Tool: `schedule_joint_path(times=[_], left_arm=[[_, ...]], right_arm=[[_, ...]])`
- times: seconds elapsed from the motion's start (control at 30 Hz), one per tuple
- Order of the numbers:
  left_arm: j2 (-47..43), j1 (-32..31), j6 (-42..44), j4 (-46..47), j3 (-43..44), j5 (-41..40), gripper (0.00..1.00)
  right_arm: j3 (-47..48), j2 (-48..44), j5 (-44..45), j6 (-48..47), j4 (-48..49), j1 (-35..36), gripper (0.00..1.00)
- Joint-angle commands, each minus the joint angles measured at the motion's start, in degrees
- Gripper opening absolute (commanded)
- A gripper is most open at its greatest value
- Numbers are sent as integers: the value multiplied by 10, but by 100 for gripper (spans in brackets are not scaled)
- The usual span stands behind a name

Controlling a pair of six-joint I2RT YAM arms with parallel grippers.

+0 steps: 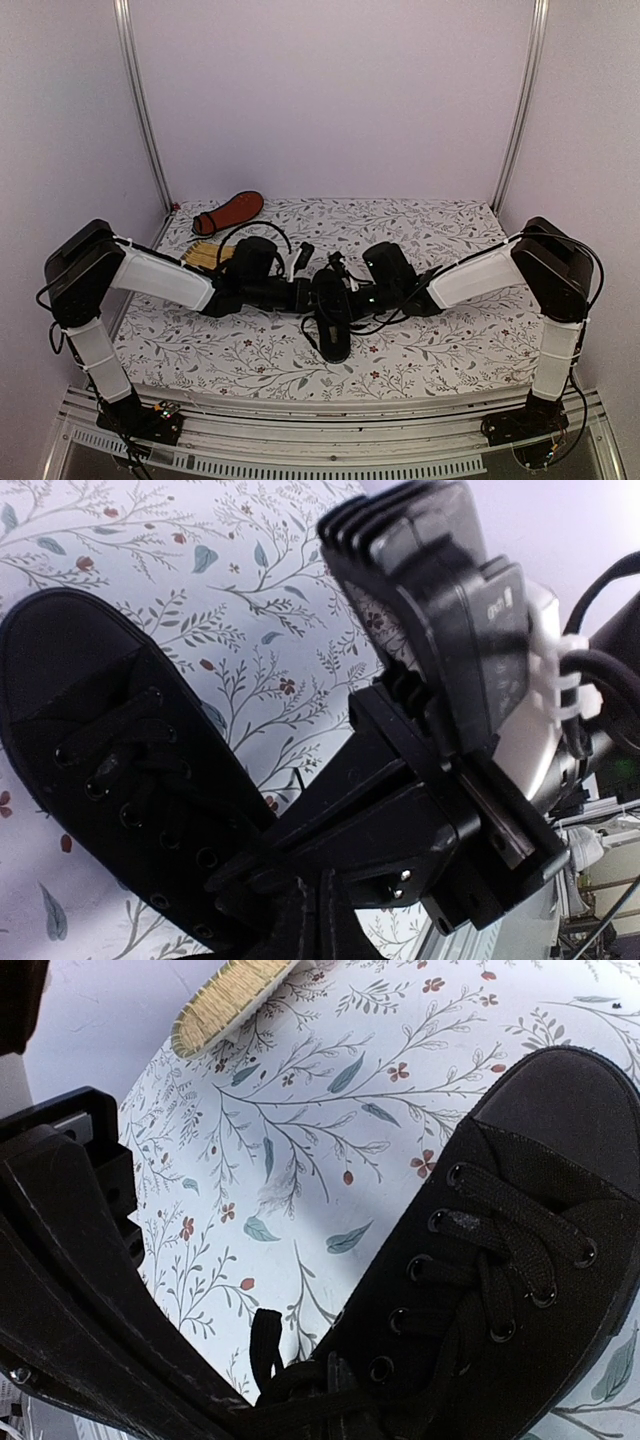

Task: Tie the shoes
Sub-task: Cross the half-tied shoelace with the shoelace loop.

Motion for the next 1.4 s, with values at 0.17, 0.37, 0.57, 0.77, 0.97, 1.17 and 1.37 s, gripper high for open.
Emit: schedule_joint_path(times=[0.17, 0.37, 0.57, 0.77, 0.97, 1.17, 1.37], left_arm=[[-59, -4, 19, -14, -14, -22, 21], [-94, 12, 51, -108, 23, -87, 39], [-59, 36, 25, -152, 41, -90, 36], [-15, 48, 5, -144, 47, -64, 31], [18, 50, 1, -135, 60, -32, 30], [33, 50, -2, -91, 53, 10, 29], [38, 50, -10, -48, 38, 40, 30]], right_arm=[[-15, -1, 16, 18, 35, 2, 2], [-27, -7, 15, 18, 38, 2, 2], [-32, -10, 15, 19, 40, 2, 2], [-32, -12, 14, 19, 40, 2, 2], [-34, -16, 15, 18, 40, 1, 2], [-33, -16, 15, 18, 40, 2, 2], [-33, -15, 15, 18, 40, 2, 2]])
